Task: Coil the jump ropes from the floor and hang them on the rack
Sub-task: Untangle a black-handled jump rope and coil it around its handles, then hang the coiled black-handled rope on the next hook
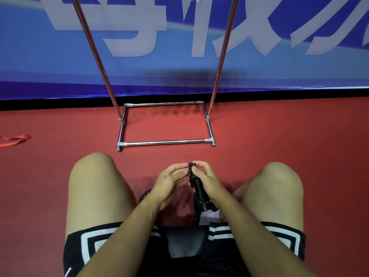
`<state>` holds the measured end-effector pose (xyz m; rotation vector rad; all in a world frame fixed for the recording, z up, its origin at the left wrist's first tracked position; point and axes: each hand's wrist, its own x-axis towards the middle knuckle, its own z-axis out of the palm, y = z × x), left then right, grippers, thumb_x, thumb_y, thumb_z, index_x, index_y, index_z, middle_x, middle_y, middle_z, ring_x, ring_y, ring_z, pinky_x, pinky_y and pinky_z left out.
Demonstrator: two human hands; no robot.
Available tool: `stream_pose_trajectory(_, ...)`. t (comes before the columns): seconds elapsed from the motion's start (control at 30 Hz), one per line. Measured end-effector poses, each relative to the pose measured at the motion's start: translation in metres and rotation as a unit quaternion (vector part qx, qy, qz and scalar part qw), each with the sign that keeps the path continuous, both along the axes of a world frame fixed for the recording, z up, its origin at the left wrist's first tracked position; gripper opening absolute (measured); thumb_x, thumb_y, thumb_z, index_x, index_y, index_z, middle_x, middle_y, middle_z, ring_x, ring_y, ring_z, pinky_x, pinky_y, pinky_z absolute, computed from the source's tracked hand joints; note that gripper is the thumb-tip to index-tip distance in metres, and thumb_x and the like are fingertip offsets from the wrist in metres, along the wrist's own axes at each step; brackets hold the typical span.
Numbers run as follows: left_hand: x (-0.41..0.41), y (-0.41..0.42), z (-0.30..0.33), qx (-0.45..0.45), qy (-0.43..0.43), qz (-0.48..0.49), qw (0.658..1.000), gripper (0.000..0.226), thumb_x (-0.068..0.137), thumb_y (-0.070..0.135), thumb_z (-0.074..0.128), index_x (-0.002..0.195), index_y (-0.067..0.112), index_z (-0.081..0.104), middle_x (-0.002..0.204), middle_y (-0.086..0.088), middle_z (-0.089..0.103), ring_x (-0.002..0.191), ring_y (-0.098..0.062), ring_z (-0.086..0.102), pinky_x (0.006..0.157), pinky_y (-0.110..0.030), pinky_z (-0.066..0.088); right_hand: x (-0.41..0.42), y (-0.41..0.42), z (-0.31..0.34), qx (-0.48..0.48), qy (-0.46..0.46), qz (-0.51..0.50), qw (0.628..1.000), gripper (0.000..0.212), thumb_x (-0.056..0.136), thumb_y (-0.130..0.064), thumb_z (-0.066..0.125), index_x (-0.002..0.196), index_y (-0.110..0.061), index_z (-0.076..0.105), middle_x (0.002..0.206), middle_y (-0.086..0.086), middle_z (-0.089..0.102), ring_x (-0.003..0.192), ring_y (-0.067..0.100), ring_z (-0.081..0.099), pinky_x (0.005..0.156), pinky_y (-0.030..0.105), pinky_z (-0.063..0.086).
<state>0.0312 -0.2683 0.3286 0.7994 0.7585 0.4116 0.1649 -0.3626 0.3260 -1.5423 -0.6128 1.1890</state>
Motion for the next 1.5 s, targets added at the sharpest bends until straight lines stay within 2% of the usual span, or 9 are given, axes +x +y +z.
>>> stream_pose_trajectory(0.1, 0.001, -0.003, -0.001, 0.002, 0.016, 0.027, 1.000, 0.021, 0.090, 0.004, 0.071, 0.110, 0.003, 0.066, 0.104, -0.018, 0.074, 0.090, -0.023, 0.070, 0.086, -0.028, 0.059, -0.003, 0.001, -0.003, -0.010, 0.022, 0.011, 1.000, 0.035, 0.105, -0.035, 0.054, 0.134, -0.027, 0.037, 0.093, 0.012, 0.065, 0.078, 0.024, 0.066, 0.063, 0.038, 0.055)
stream_pose_trajectory(0.23, 0.001, -0.003, -0.001, 0.047, 0.082, 0.057, 0.994, 0.032, 0.083, 0.006, 0.080, 0.111, 0.004, 0.064, 0.086, -0.009, 0.075, 0.073, -0.017, 0.071, 0.068, -0.022, 0.058, -0.005, -0.001, 0.001, 0.016, -0.030, 0.053, 0.998, 0.031, 0.110, -0.034, 0.040, 0.138, -0.044, 0.050, 0.101, 0.009, 0.062, 0.088, 0.018, 0.064, 0.067, 0.033, 0.057)
stream_pose_trajectory(0.7, 0.002, 0.001, 0.001, -0.005, 0.055, 0.080, 0.995, 0.026, 0.088, -0.001, 0.073, 0.113, 0.003, 0.066, 0.089, -0.013, 0.072, 0.075, -0.017, 0.071, 0.071, -0.022, 0.059, -0.007, 0.001, 0.007, 0.008, -0.063, 0.042, 0.997, 0.023, 0.109, -0.040, 0.043, 0.117, -0.026, 0.059, 0.090, 0.004, 0.066, 0.076, 0.019, 0.069, 0.064, 0.043, 0.061)
stream_pose_trajectory(0.83, 0.003, 0.005, -0.001, 0.063, 0.069, 0.093, 0.991, 0.027, 0.091, -0.002, 0.070, 0.113, 0.007, 0.058, 0.065, 0.002, 0.064, 0.067, -0.012, 0.065, 0.086, -0.032, 0.056, -0.004, 0.005, 0.008, 0.012, -0.051, 0.016, 0.999, 0.016, 0.104, -0.039, 0.056, 0.108, -0.023, 0.057, 0.086, 0.006, 0.064, 0.073, 0.022, 0.070, 0.071, 0.049, 0.062)
stream_pose_trajectory(0.97, 0.009, 0.006, 0.004, 0.116, 0.072, 0.113, 0.984, 0.021, 0.094, -0.004, 0.066, 0.107, 0.007, 0.054, 0.071, -0.007, 0.064, 0.061, -0.016, 0.069, 0.069, -0.027, 0.062, -0.002, 0.008, 0.001, 0.024, -0.082, 0.003, 0.996, 0.015, 0.104, -0.033, 0.059, 0.102, -0.018, 0.057, 0.084, 0.009, 0.075, 0.078, 0.025, 0.074, 0.079, 0.042, 0.058)
stream_pose_trajectory(1.13, 0.025, 0.026, 0.028, 0.201, 0.083, 0.061, 0.974, 0.021, 0.093, -0.004, 0.067, 0.100, 0.009, 0.053, 0.069, -0.007, 0.061, 0.060, -0.011, 0.069, 0.063, -0.023, 0.061, 0.012, 0.018, 0.011, 0.037, -0.050, -0.011, 0.998, 0.008, 0.099, -0.018, 0.060, 0.094, -0.023, 0.063, 0.072, -0.003, 0.067, 0.070, 0.013, 0.061, 0.068, 0.031, 0.047)
stream_pose_trajectory(1.23, 0.041, 0.044, 0.056, 0.250, 0.081, 0.037, 0.964, 0.022, 0.092, -0.003, 0.069, 0.099, 0.010, 0.053, 0.065, -0.004, 0.060, 0.058, -0.011, 0.068, 0.063, -0.023, 0.060, 0.032, 0.030, 0.036, 0.045, -0.063, -0.009, 0.997, 0.012, 0.102, -0.005, 0.057, 0.100, -0.013, 0.064, 0.076, -0.005, 0.071, 0.068, 0.006, 0.065, 0.068, 0.023, 0.050)
stream_pose_trajectory(1.4, 0.080, 0.081, 0.125, 0.329, 0.069, 0.026, 0.941, 0.023, 0.090, -0.003, 0.071, 0.101, 0.009, 0.055, 0.069, -0.012, 0.064, 0.054, -0.015, 0.066, 0.067, -0.032, 0.061, 0.074, 0.059, 0.100, 0.075, -0.096, -0.016, 0.992, 0.007, 0.101, -0.011, 0.062, 0.102, -0.008, 0.068, 0.089, 0.003, 0.077, 0.073, 0.003, 0.066, 0.067, 0.013, 0.048)
stream_pose_trajectory(1.5, 0.108, 0.102, 0.174, 0.352, 0.039, 0.055, 0.934, 0.023, 0.091, 0.002, 0.073, 0.108, 0.003, 0.058, 0.075, -0.014, 0.068, 0.062, -0.015, 0.068, 0.068, -0.028, 0.061, 0.098, 0.085, 0.147, 0.114, -0.073, -0.058, 0.989, 0.006, 0.099, -0.013, 0.065, 0.095, -0.013, 0.070, 0.086, 0.005, 0.075, 0.074, 0.010, 0.065, 0.066, 0.020, 0.047)
